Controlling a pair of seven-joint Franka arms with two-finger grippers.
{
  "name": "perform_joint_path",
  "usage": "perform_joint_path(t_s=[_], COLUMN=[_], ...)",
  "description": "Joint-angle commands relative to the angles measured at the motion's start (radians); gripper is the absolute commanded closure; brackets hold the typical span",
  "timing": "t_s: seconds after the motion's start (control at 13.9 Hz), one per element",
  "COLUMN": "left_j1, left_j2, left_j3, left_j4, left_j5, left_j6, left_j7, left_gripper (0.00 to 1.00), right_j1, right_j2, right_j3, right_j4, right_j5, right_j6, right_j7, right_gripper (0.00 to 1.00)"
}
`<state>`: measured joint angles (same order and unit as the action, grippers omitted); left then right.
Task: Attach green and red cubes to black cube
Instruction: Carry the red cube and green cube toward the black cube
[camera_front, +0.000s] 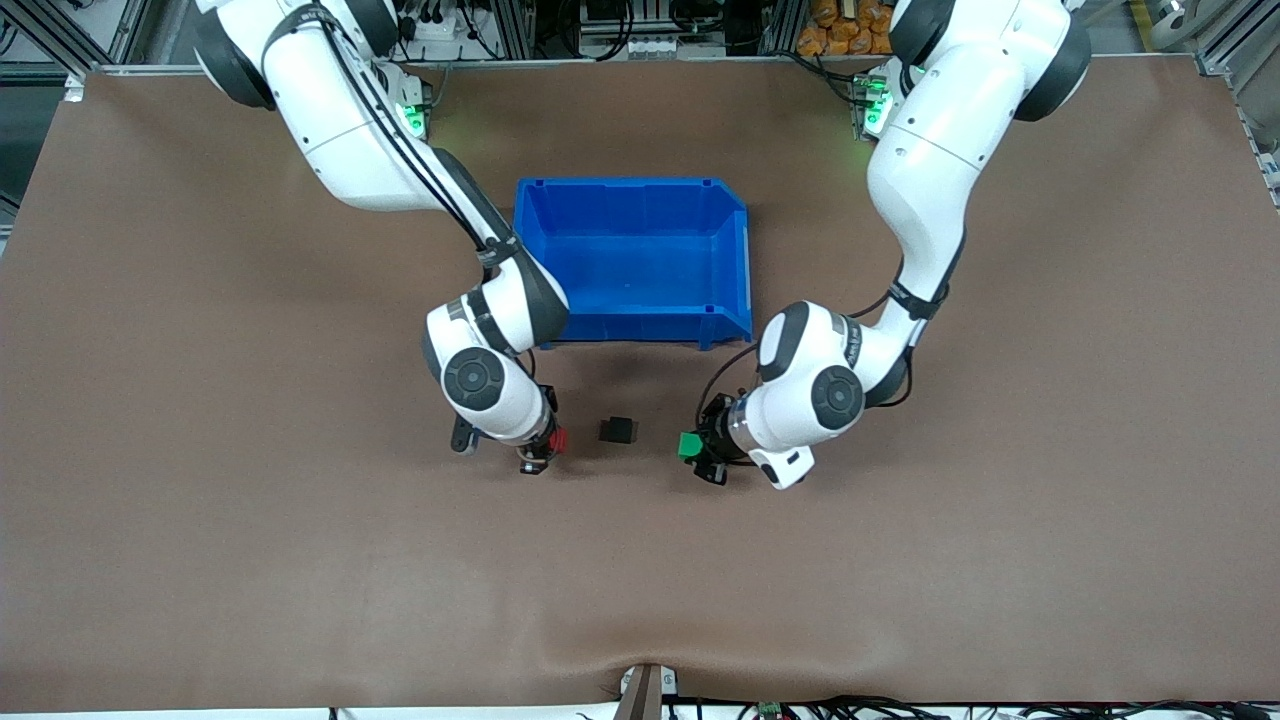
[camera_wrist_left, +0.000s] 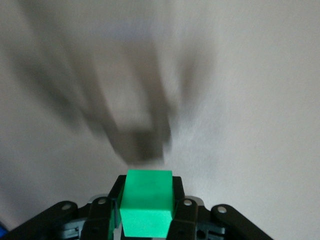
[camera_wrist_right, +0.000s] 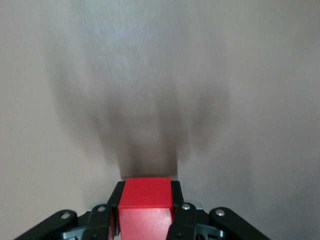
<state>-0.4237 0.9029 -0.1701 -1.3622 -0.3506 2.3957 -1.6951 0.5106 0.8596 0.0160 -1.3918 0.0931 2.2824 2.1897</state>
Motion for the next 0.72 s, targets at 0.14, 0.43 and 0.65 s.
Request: perform_joint_path(t_s=[0.14, 0.43, 0.65], left_j1=[-0.023, -0.02, -0.017], left_j2=[0.016, 0.01, 0.005], left_j3=[0.011, 0.011, 0.011], left_j4=[0.028, 0.028, 0.028], left_j5=[-0.018, -0.018, -0.018], left_j6=[0.013, 0.013, 0.011], left_j7=[-0.031, -0.031, -0.038], left_gripper=[1.0, 1.0, 1.0], right_j1=[0.022, 0.034, 0.065], right_j2=[0.044, 0.036, 0.033], right_j3=[-0.007, -0.007, -0.007], right_j4=[0.079, 0.076, 0.062], right_j5=[-0.016, -0.003, -0.003], right_j6=[-0.017, -0.017, -0.021], right_j7=[0.059, 0.062, 0.1], right_gripper=[1.0, 1.0, 1.0])
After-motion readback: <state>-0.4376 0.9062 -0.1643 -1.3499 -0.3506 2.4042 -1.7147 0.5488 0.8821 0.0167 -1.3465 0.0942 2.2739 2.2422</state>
